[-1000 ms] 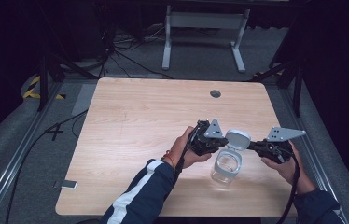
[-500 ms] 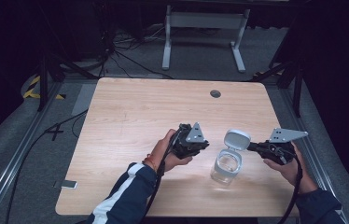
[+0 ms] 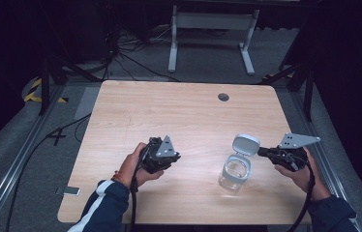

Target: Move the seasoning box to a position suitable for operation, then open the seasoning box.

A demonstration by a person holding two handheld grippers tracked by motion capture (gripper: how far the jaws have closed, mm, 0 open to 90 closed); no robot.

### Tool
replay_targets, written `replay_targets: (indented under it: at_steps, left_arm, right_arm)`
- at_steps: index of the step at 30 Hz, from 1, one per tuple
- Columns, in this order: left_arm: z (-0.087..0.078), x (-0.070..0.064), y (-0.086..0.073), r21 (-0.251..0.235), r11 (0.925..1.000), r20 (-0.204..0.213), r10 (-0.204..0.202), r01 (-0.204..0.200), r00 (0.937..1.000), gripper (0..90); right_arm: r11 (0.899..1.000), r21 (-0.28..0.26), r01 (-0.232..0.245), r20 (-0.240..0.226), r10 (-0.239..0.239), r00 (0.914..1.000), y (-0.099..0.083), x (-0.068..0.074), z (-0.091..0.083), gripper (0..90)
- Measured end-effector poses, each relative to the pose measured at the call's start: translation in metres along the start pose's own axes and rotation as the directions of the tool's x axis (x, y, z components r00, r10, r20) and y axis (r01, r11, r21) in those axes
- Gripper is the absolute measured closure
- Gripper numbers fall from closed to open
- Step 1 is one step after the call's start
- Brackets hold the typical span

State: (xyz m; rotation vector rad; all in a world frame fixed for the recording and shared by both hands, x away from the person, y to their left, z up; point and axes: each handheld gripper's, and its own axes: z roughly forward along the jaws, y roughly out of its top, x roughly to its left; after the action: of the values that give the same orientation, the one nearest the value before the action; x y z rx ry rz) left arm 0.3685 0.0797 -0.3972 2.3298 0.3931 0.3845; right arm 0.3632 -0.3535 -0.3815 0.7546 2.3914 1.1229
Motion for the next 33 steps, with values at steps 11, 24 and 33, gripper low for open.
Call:
replay_targets:
  at_steps: [11, 24, 33]
  left_arm:
    - [-0.027, 0.008, -0.062, 0.052, 0.9959, -0.075, -0.070, 0.074, 0.9947, 81.3]
    - [-0.050, 0.013, -0.124, 0.049, 0.9762, -0.170, -0.200, 0.211, 0.9649, 74.5]
    - [-0.056, 0.014, -0.149, 0.046, 0.9558, -0.178, -0.278, 0.290, 0.9438, 55.2]
  right_arm:
    - [1.000, 0.022, 0.017, 0.012, -0.018, 0.9998, 0.000, 0.008, 0.000, 89.1]
    - [0.997, 0.070, 0.019, 0.038, -0.022, 0.9990, -0.015, 0.012, 0.001, 84.9]
    - [0.994, 0.107, -0.025, 0.082, 0.016, 0.9965, -0.048, 0.014, -0.002, 59.9]
